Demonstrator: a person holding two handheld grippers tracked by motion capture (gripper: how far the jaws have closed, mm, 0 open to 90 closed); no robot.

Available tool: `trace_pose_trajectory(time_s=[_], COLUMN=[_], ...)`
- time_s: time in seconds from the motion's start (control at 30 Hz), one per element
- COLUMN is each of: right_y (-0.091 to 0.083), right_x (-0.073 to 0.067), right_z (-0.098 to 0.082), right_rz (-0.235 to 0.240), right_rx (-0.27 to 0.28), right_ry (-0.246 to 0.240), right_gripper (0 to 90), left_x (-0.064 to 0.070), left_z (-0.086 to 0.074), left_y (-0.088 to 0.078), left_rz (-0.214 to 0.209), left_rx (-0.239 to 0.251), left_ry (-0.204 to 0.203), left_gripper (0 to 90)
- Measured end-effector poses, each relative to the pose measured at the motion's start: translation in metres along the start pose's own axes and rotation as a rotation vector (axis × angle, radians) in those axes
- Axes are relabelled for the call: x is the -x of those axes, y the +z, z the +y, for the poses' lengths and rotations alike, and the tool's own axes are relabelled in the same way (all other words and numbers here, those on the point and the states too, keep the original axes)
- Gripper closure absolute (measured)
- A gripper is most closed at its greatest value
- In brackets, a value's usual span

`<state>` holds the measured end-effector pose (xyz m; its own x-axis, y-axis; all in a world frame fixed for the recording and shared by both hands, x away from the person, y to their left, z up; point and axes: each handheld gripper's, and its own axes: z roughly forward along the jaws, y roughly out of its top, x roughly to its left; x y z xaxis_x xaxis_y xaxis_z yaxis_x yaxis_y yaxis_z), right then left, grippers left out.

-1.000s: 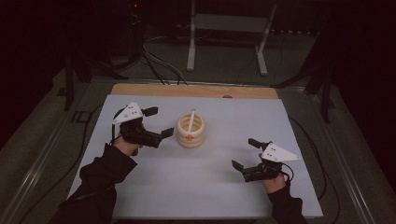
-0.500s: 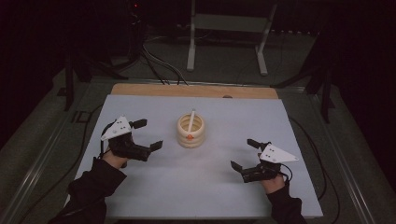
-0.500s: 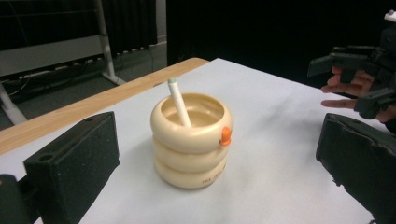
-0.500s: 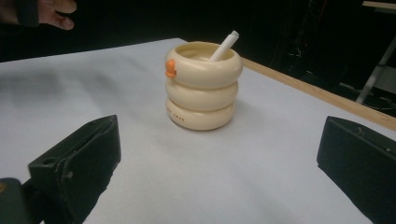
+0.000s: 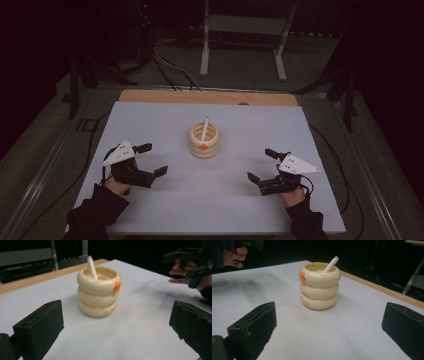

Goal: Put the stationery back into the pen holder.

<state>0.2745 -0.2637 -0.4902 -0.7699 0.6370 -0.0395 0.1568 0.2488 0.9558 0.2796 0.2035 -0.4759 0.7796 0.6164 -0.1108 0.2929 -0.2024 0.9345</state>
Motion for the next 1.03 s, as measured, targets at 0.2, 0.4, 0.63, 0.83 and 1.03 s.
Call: trace_pose_trajectory(time_s=[0.2, 0.4, 0.63, 0.83, 1.03], right_y=[0.000, 0.001, 0.001, 0.003, 0.003], right_x=[-0.001, -0.001, -0.001, -0.001, -0.002], right_z=[0.000, 0.000, -0.001, -0.002, -0.002], right_rz=[0.003, 0.002, 0.003, 0.009, 0.009], right_rx=[0.001, -0.002, -0.006, -0.011, -0.010], right_ry=[-0.003, -0.006, -0.002, -0.003, -0.005], right_gripper=[0.0, 0.0, 0.0, 0.0, 0.0], left_x=[-0.002, -0.001, 0.002, 0.002, 0.005], left_z=[-0.015, -0.031, -0.047, -0.057, -0.060], left_y=[-0.005, -0.011, -0.019, -0.025, -0.028], left_rz=[0.019, 0.025, 0.027, 0.031, 0.031], left_rx=[-0.015, -0.053, -0.079, -0.091, -0.098], left_ry=[-0.024, -0.035, -0.026, -0.042, -0.038], left_gripper=[0.3, 0.3, 0.3, 0.3, 0.3])
